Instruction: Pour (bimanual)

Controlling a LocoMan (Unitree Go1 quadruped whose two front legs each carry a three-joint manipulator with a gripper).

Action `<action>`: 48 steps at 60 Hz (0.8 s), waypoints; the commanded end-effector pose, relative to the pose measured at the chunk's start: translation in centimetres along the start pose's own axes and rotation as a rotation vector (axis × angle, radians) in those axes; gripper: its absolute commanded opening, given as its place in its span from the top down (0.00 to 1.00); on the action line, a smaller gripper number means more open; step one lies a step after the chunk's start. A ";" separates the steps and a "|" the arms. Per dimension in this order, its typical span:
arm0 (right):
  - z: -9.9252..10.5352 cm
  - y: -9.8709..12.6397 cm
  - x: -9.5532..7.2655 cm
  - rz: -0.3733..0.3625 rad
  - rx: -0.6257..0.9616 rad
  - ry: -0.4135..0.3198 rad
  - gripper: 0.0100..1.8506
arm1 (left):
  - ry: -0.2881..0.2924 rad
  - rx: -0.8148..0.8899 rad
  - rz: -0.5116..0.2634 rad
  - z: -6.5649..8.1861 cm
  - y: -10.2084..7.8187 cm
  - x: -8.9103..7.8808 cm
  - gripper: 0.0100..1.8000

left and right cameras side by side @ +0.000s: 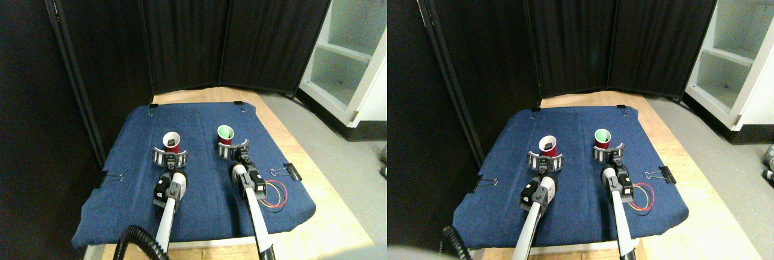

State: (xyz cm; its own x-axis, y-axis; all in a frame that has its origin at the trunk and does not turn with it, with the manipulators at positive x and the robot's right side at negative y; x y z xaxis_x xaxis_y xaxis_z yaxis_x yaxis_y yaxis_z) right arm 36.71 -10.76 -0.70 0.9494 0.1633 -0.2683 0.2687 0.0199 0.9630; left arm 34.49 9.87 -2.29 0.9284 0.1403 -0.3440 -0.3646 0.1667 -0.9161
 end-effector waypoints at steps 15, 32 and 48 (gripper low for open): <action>-0.3 -0.3 1.6 -0.005 0.073 0.070 0.37 | 0.076 -0.075 -0.004 0.3 0.0 0.6 0.30; 0.1 -0.7 2.5 -0.007 0.063 0.055 0.38 | 0.158 -0.138 -0.024 0.1 0.7 1.7 0.32; 0.3 -1.0 2.8 0.005 0.096 0.042 0.36 | 0.194 -0.147 -0.022 -0.3 1.0 2.2 0.32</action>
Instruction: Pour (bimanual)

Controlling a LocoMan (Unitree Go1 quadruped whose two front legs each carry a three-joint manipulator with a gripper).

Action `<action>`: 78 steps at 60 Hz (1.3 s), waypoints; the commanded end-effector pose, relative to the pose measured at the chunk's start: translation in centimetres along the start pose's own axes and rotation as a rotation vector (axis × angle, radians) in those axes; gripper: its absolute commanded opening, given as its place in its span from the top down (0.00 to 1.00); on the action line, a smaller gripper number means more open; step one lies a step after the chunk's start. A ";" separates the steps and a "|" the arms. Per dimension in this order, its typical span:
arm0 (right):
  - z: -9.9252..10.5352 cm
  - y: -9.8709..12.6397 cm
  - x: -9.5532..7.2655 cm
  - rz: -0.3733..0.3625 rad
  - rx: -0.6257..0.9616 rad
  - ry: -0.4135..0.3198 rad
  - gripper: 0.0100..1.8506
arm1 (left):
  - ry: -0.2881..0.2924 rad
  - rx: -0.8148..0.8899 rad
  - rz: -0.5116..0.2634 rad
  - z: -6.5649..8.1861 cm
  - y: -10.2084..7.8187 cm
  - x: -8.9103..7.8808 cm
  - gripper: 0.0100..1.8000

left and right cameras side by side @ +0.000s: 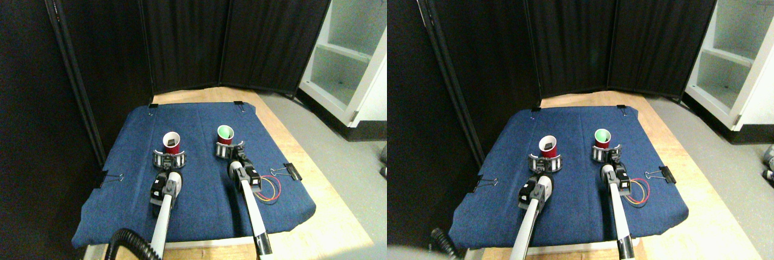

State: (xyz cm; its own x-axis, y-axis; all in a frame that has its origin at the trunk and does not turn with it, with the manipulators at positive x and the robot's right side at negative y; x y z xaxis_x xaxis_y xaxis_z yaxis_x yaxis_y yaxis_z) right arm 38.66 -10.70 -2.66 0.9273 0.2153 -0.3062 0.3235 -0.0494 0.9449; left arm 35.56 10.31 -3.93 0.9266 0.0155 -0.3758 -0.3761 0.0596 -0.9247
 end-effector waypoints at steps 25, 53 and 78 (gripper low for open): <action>-0.6 0.6 0.8 0.046 -0.008 0.000 0.36 | 0.067 -0.048 -0.042 -0.5 -0.5 0.9 0.32; -0.6 0.8 0.5 0.053 -0.018 -0.004 0.36 | 0.132 -0.042 -0.068 -1.2 -2.3 -0.1 0.27; -0.9 2.1 -0.9 0.110 -0.020 0.012 0.42 | 0.226 0.028 -0.107 -1.4 -4.3 -1.9 0.26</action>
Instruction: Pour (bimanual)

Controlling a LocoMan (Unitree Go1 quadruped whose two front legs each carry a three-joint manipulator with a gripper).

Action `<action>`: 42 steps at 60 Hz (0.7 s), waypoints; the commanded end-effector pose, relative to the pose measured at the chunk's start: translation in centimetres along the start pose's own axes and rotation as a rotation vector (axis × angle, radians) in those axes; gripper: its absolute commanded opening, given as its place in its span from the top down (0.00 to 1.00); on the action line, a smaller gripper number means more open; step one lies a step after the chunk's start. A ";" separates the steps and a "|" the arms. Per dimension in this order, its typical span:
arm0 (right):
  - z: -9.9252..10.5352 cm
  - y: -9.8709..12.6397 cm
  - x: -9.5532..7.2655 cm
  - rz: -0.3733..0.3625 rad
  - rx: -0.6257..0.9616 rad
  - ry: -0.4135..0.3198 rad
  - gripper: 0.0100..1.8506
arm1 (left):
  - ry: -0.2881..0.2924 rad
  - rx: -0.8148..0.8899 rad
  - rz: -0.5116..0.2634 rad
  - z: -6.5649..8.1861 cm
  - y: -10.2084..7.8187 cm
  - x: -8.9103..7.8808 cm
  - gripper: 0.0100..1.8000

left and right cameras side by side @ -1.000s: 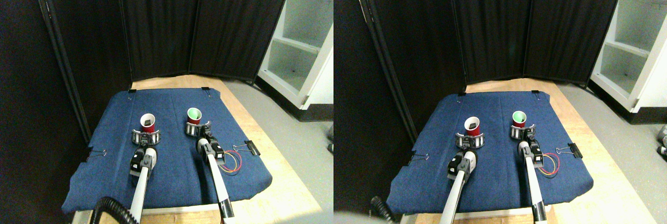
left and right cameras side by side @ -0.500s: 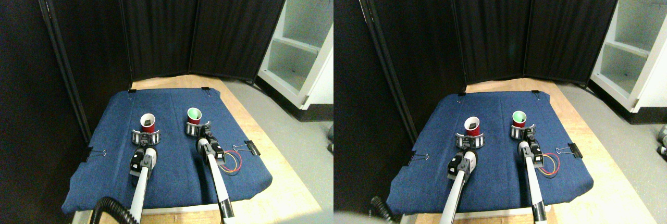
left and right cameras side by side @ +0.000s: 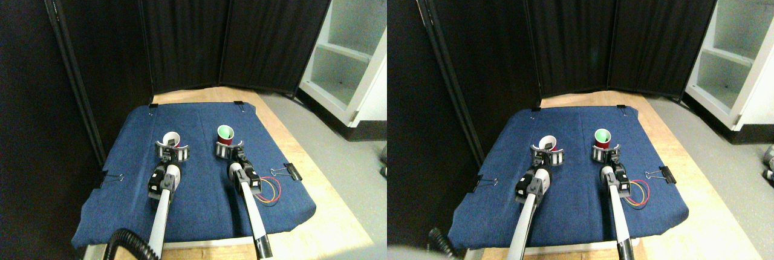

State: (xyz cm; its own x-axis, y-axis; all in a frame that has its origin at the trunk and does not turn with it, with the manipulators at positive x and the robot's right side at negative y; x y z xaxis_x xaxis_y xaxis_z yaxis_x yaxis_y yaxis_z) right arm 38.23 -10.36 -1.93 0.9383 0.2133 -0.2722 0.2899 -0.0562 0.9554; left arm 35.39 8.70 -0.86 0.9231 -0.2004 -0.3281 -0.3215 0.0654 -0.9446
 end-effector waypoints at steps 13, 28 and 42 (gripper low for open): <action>-0.5 1.5 -0.2 0.069 -0.007 0.013 0.43 | -0.020 0.018 -0.034 0.1 -1.0 -0.2 0.28; -0.4 1.1 0.6 0.041 -0.028 0.021 0.40 | -0.058 0.004 -0.039 0.4 0.5 0.1 0.29; -0.6 1.1 1.3 0.042 -0.026 0.025 0.43 | -0.064 -0.005 -0.043 0.8 1.6 0.4 0.35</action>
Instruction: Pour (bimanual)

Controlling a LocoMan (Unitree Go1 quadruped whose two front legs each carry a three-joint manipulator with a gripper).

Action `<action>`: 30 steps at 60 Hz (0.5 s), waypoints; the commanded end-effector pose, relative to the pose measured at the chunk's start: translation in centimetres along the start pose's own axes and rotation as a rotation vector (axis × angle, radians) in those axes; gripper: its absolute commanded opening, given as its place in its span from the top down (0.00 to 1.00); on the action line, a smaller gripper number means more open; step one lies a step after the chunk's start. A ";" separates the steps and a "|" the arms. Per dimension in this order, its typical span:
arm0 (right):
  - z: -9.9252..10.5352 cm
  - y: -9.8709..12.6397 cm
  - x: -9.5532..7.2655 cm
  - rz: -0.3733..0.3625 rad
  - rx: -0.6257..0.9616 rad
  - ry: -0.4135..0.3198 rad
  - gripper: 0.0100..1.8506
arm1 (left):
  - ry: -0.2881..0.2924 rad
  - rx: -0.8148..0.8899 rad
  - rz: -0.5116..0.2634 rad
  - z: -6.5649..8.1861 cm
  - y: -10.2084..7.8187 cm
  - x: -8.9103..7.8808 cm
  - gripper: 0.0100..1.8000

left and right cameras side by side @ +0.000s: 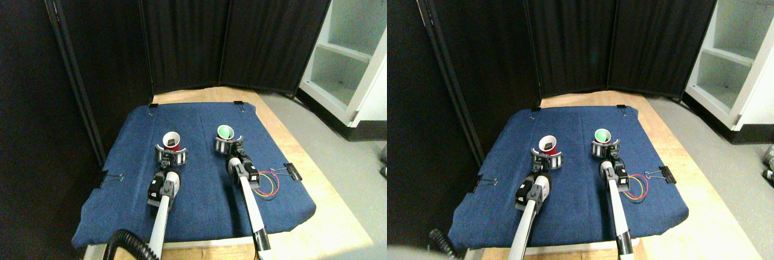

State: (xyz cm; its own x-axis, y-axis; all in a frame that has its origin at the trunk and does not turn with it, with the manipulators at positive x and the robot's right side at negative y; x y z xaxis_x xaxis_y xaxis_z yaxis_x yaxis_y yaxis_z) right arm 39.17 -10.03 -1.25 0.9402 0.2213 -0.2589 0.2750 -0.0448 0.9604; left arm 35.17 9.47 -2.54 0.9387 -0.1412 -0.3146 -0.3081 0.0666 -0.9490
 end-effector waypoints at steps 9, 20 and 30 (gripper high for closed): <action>-0.4 0.2 0.7 0.022 -0.015 0.014 0.41 | -0.021 -0.010 -0.030 0.6 0.3 0.5 0.36; -0.5 0.1 1.1 0.010 -0.034 0.002 0.40 | -0.037 0.007 -0.025 0.9 0.3 0.8 0.35; -0.5 -0.1 1.2 0.005 -0.042 -0.004 0.38 | -0.032 0.001 -0.019 1.0 0.3 1.4 0.35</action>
State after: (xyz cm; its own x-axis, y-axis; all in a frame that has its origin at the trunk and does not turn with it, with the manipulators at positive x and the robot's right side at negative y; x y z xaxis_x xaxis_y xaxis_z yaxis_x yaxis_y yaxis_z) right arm 39.72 -9.71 -1.88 0.9339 0.2195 -0.2822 0.2926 -0.0158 0.9561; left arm 35.95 10.29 -3.84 0.9359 -0.1038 -0.3367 -0.3293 0.0821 -0.9406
